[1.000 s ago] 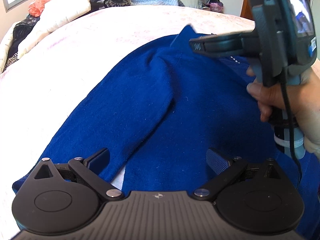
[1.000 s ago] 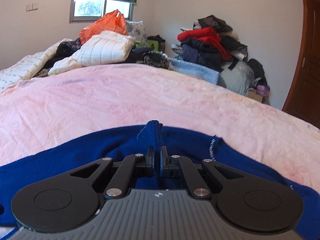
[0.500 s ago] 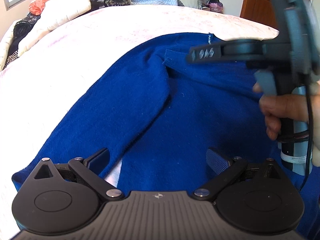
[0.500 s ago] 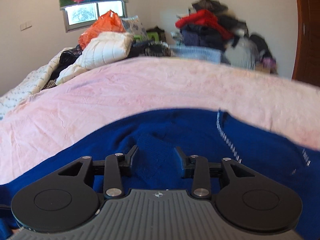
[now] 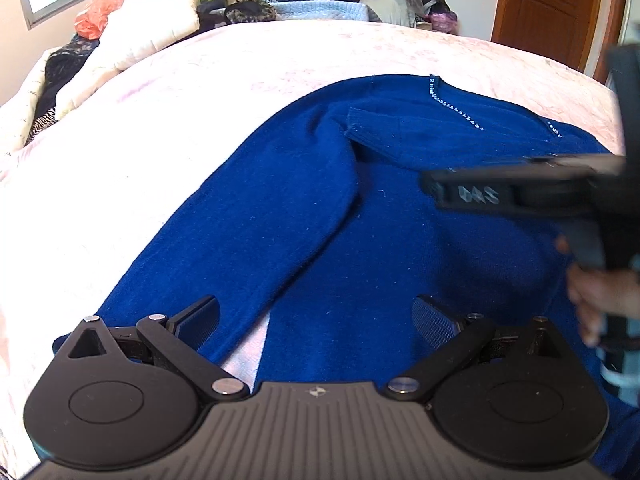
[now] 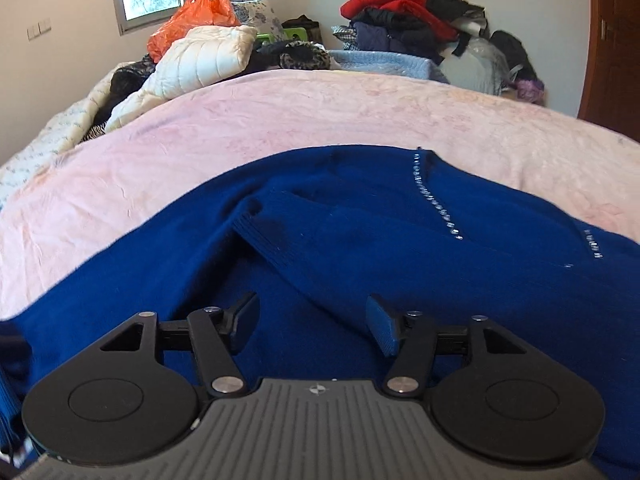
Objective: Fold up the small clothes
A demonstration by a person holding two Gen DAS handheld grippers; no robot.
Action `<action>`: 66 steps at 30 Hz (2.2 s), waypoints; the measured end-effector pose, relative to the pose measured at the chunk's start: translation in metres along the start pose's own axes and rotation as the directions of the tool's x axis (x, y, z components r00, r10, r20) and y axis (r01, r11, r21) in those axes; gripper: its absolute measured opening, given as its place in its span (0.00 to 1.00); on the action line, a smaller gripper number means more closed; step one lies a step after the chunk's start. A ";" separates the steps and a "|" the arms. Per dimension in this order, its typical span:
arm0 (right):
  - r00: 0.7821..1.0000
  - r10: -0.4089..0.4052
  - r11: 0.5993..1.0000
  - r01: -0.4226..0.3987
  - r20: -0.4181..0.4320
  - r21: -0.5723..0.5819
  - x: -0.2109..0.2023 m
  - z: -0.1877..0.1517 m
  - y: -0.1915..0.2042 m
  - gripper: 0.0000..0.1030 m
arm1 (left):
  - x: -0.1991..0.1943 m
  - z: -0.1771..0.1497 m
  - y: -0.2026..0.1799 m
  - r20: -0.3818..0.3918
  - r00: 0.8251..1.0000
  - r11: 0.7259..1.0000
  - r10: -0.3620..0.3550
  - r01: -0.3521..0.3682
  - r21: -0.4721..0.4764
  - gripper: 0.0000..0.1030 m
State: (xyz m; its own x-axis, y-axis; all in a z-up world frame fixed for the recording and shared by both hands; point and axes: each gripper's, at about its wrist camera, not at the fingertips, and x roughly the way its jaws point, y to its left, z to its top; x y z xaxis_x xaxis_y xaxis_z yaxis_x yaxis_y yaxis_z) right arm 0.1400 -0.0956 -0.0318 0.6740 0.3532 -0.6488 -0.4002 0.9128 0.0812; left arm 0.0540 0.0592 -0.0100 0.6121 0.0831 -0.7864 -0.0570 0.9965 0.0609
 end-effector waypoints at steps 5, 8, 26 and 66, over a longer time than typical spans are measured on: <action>0.999 0.002 1.000 -0.002 0.039 0.003 -0.032 -0.017 0.001 0.79 | -0.003 -0.004 -0.002 -0.001 1.000 1.000 0.006 -0.006 0.003 1.00; 0.999 0.002 1.000 -0.003 0.044 0.030 -0.043 -0.025 -0.002 0.81 | -0.006 -0.005 -0.004 0.006 1.000 1.000 0.009 -0.010 0.016 1.00; 0.974 0.223 0.975 -0.222 0.049 -0.030 -0.070 -0.040 0.046 0.82 | -0.032 -0.013 0.100 0.042 0.970 0.965 0.238 -0.232 -0.121 1.00; 0.730 0.638 0.736 -0.672 0.244 0.086 -0.135 -0.001 0.000 0.04 | -0.032 -0.021 0.148 -0.001 0.970 0.928 0.243 -0.232 -0.292 1.00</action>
State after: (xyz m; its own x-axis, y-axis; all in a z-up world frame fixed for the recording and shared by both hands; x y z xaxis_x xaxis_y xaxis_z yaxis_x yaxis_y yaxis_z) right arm 0.0486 -0.1436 0.0547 0.3884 0.8905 -0.2370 -0.6941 0.4519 0.5604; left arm 0.0097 0.2036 0.0114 0.5790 0.3222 -0.7490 -0.4254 0.9030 0.0597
